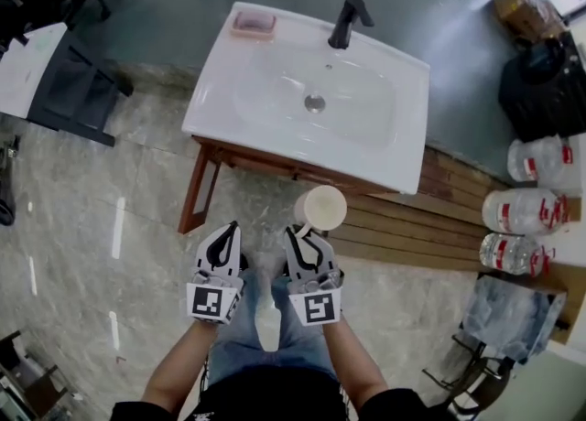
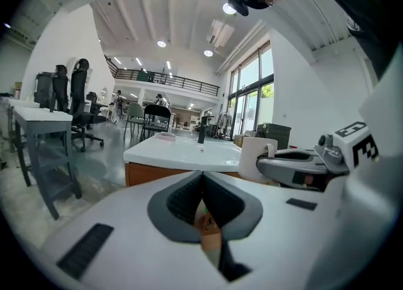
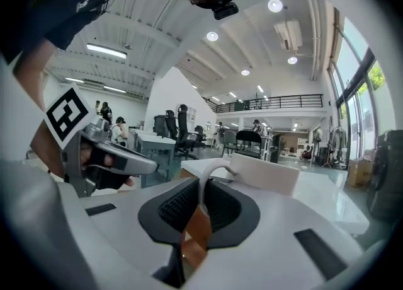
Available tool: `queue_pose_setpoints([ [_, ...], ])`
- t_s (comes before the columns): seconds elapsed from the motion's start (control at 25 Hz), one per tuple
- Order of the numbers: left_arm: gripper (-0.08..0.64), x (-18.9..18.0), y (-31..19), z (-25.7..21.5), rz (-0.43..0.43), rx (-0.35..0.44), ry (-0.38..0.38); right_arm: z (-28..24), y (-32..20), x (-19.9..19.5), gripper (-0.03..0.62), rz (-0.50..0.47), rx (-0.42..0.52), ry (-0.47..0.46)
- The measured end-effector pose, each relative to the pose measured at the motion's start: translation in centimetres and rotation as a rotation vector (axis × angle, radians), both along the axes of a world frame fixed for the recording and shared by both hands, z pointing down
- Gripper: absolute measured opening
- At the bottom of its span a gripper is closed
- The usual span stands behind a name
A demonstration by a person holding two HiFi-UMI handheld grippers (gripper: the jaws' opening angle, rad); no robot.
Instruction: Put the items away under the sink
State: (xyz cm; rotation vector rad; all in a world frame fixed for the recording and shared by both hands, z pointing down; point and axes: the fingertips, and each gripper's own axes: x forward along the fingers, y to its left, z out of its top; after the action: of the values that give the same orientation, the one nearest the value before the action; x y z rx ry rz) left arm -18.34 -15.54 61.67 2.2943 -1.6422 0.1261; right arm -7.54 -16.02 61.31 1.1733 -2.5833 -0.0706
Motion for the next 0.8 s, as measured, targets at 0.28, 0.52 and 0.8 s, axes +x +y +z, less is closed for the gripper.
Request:
queue_pose_setpoints([
  [0.28,0.006,-1.1,-0.7,8.6,-0.034,0.077,-0.004,9.5,2.0,-4.4,0.041,-0.108,0.031,-0.043],
  [0.52,0.006,-2.2,-2.3,16.7,-0.050,0.130,-0.022,18.6,1.3,-6.4,0.041,-0.166,0.076,-0.030],
  [0.8,0.006,-2.9,-3.9,23.4,-0.067,0.157,-0.035,26.3,-1.2,-7.2,0.041,-0.174,0.084,-0.044],
])
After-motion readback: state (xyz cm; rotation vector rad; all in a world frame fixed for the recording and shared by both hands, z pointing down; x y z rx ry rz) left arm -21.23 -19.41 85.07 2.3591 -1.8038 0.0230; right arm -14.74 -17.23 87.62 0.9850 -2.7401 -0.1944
